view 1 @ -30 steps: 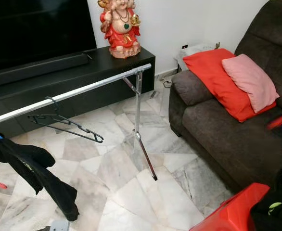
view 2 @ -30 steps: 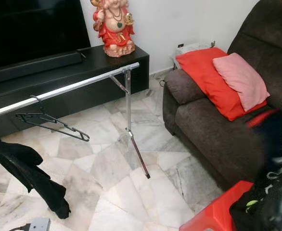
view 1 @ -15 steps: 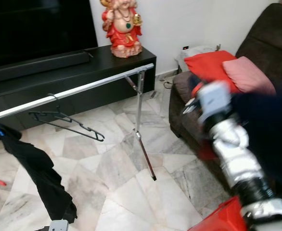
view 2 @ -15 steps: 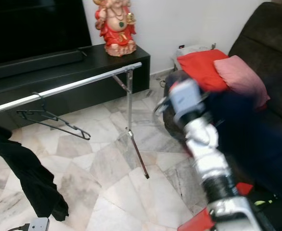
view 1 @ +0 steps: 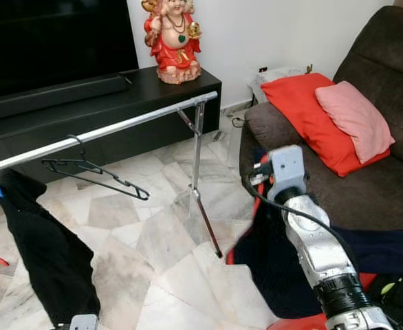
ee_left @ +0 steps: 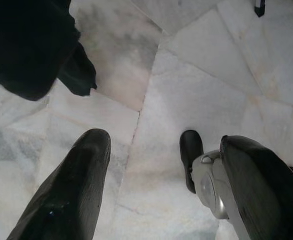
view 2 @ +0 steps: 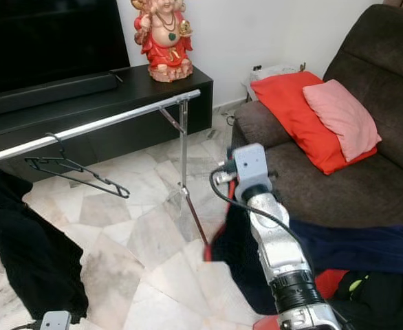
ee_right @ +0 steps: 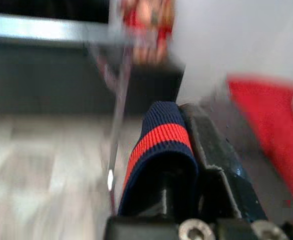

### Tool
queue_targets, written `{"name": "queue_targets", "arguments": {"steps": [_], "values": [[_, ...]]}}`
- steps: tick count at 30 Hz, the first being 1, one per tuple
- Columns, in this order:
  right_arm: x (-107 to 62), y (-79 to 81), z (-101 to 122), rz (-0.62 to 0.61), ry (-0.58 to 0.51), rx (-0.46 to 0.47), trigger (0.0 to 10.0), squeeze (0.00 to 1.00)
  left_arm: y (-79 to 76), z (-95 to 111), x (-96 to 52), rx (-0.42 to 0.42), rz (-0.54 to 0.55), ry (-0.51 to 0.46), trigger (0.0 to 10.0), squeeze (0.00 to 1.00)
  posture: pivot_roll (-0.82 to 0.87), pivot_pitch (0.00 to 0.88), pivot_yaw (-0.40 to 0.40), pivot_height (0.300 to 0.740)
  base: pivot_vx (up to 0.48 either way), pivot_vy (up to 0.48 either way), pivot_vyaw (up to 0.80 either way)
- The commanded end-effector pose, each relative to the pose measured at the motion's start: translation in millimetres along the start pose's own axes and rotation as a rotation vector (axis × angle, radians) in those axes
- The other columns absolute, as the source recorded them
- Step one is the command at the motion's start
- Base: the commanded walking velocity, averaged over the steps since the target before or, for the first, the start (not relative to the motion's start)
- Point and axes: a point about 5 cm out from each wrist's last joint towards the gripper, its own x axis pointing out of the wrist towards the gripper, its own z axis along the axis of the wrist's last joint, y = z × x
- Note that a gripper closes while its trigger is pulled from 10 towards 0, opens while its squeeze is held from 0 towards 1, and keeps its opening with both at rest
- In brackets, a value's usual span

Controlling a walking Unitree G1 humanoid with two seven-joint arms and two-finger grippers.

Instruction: Hang hanger

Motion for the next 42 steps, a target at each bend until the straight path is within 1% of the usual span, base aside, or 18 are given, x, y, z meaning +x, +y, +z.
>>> {"name": "queue_targets", "arguments": {"steps": [1,3,4,6,7,8,9,12,13,16,22,28,34,36,38,40,41,42], "values": [[-1.7,14.4,-4.8,0.106,0.028,-0.022,10.0,0.00,-1.1,-8.7,-2.1,0.002,-0.005,0.039,10.0,0.00,0.01,0.099,0.041,0.740,0.000,0.000,0.00],[-10.1,36.4,-7.4,0.312,0.018,-0.076,10.0,0.00,-1.3,-9.8,-2.4,0.002,-0.005,0.044,10.0,0.00,0.01,0.100,0.041,0.740,0.000,0.000,0.00],[-15.0,45.0,-7.7,0.397,-0.004,-0.136,10.0,0.00,-1.3,-10.3,-2.6,0.002,-0.005,0.046,10.0,0.00,0.01,0.101,0.041,0.740,0.000,0.000,0.00],[-15.0,45.0,-7.7,0.397,-0.004,-0.136,10.0,0.00,-1.3,-10.3,-2.6,0.002,-0.005,0.046,10.0,0.00,0.01,0.101,0.041,0.740,0.000,0.000,0.00],[-17.9,48.7,-8.9,0.424,-0.011,-0.160,10.0,0.00,-1.4,-10.6,-2.6,0.002,-0.006,0.047,10.0,0.00,0.01,0.102,0.040,0.740,0.000,0.000,0.00],[-17.7,48.3,-8.5,0.404,-0.022,-0.146,10.0,0.00,-1.4,-11.0,-2.8,0.002,-0.006,0.049,10.0,0.00,0.01,0.102,0.038,0.740,0.000,0.000,0.00],[-15.6,44.2,-7.3,0.337,-0.022,-0.123,10.0,0.00,-1.5,-11.7,-2.9,0.002,-0.007,0.052,10.0,0.00,0.01,0.102,0.038,0.740,0.000,0.000,0.80],[-14.3,42.2,-7.0,0.312,-0.022,-0.151,10.0,0.00,-1.8,-12.3,-3.0,0.002,-0.008,0.055,10.0,0.00,0.01,0.102,0.038,0.740,0.000,0.000,0.80],[-13.0,40.4,-6.6,0.287,-0.013,-0.127,10.0,0.00,-2.3,-13.0,-3.2,0.002,-0.010,0.058,10.0,0.00,0.01,0.102,0.038,0.740,0.000,0.000,0.80],[-12.5,39.6,-6.2,0.279,-0.010,-0.113,10.0,0.00,-2.6,-13.4,-3.2,0.002,-0.011,0.060,10.0,0.00,0.01,0.103,0.039,0.740,0.000,0.000,0.80],[-16.9,41.9,-9.3,0.335,0.001,-0.128,10.0,0.00,-2.8,-14.4,-3.3,0.002,-0.011,0.067,10.0,0.00,0.01,0.104,0.036,0.740,0.000,0.000,0.80],[-18.0,44.4,-9.7,0.350,-0.002,-0.135,10.0,0.00,-3.0,-14.4,-3.2,0.001,-0.011,0.068,10.0,0.00,0.01,0.103,0.036,0.740,0.000,0.000,0.80],[-21.9,53.9,-6.2,0.437,-0.029,-0.138,10.0,0.00,-4.9,-15.6,-3.1,-0.004,-0.012,0.074,10.0,0.00,0.01,0.098,0.029,0.740,0.000,0.000,0.80],[-21.7,53.7,-6.1,0.436,-0.035,-0.135,10.0,0.00,-5.6,-16.3,-3.2,-0.005,-0.012,0.078,10.0,0.00,0.01,0.098,0.026,0.740,0.000,0.000,0.74],[-19.1,49.1,-8.7,0.384,-0.014,-0.099,10.0,0.00,-6.3,-16.9,-3.2,-0.007,-0.011,0.080,10.0,0.00,0.01,0.097,0.023,0.740,0.000,0.000,0.00],[-12.6,32.6,-21.2,0.225,0.070,0.019,10.0,0.00,-6.7,-17.3,-3.2,-0.010,-0.009,0.082,10.0,0.00,0.01,0.096,0.019,0.740,0.000,0.000,0.00],[-11.6,20.0,-31.6,0.118,0.112,0.108,10.0,0.00,-6.8,-17.4,-3.3,-0.011,-0.007,0.080,10.0,0.00,0.01,0.095,0.017,0.740,0.000,0.000,0.00],[-11.6,20.0,-31.6,0.118,0.112,0.108,10.0,0.00,-6.8,-17.4,-3.3,-0.011,-0.007,0.080,10.0,0.00,0.01,0.095,0.017,0.740,0.000,0.000,0.00]]}}
